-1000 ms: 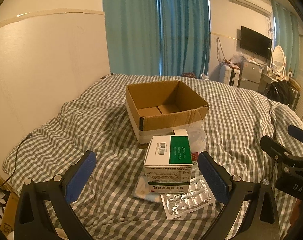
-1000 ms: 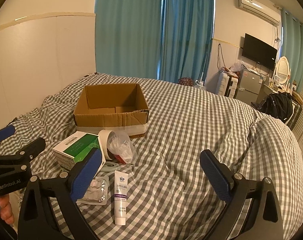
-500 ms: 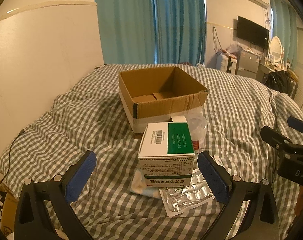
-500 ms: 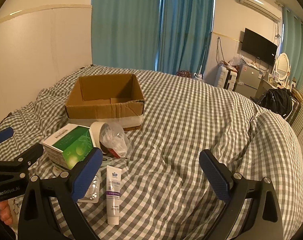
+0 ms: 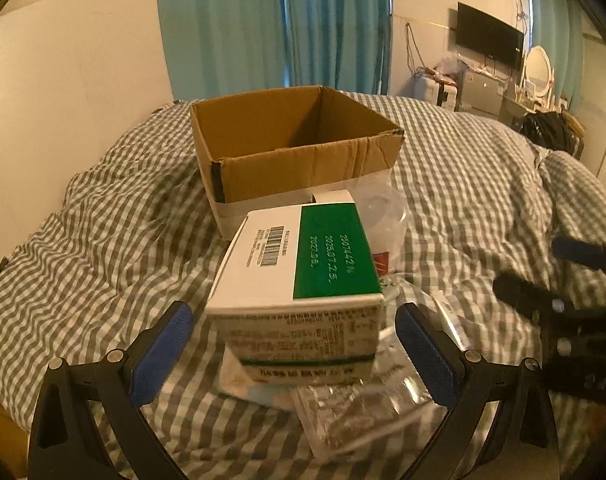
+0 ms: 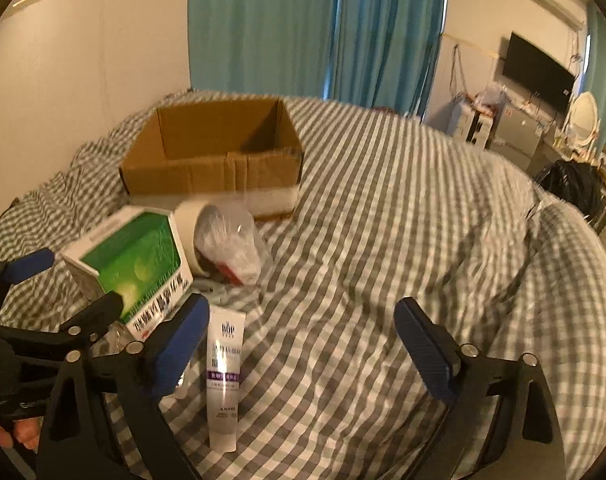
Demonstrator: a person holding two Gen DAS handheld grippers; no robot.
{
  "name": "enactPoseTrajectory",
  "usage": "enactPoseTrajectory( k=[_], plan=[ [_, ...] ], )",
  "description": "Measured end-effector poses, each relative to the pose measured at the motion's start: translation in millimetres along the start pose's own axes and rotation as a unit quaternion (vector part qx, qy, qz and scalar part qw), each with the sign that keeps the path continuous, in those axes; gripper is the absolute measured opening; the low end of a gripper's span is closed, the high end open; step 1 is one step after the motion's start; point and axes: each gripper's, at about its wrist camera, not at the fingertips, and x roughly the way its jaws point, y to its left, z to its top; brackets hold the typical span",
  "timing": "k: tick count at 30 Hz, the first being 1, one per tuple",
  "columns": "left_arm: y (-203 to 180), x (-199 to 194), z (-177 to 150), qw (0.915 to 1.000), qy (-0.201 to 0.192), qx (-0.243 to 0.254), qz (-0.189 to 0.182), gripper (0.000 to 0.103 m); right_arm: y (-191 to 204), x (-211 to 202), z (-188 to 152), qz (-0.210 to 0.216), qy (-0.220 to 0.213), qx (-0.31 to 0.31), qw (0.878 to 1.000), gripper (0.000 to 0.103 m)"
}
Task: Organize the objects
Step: 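Grasp the white-and-green medicine box with the left gripper while the right grasps the toothpaste tube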
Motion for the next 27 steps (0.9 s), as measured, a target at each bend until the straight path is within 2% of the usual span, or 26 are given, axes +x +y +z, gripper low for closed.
enactPoseTrajectory(
  k=[4,9,12,14,15,18,19,22,27],
  plan=[
    [-1.0,17.4,2.0,0.9998,-0.001,0.014,0.016,0.103,0.2,22.3,-8.6,0.015,0.043,-0.001,0.999,0.092],
    [4.3,35.5,0.7,0.9998,0.011,0.013,0.01,0.103,11.2,45.6,-19.8,0.047,0.08,-0.012,0.996,0.085],
    [6.4,41.8,-0.5,0.9998,0.016,0.011,-0.004,0.097,21.1,57.3,-26.1,0.062,0.101,-0.028,0.993,0.077],
    [8.4,45.2,-1.9,0.9996,0.025,0.007,-0.012,0.089,25.5,63.6,-29.9,0.079,0.115,-0.033,0.99,0.065],
    [9.4,46.4,-2.4,0.9994,0.029,0.005,-0.016,0.085,26.7,65.7,-30.9,0.084,0.119,-0.033,0.989,0.062],
    [11.2,43.6,-3.2,0.9993,0.029,0.002,-0.023,0.084,28.0,67.8,-31.5,0.098,0.118,-0.032,0.988,0.05],
    [12.1,42.1,-3.5,0.9993,0.029,0.001,-0.025,0.083,27.8,67.1,-32.1,0.106,0.117,-0.03,0.987,0.043],
    [14.2,33.2,-4.9,0.9992,0.027,-0.001,-0.029,0.083,26.0,60.5,-33.0,0.097,0.098,-0.021,0.99,0.029],
    [19.1,10.9,-3.9,0.9998,0.012,0.002,-0.017,0.083,23.6,45.9,-29.0,0.083,0.069,-0.009,0.994,0.026]
  ],
)
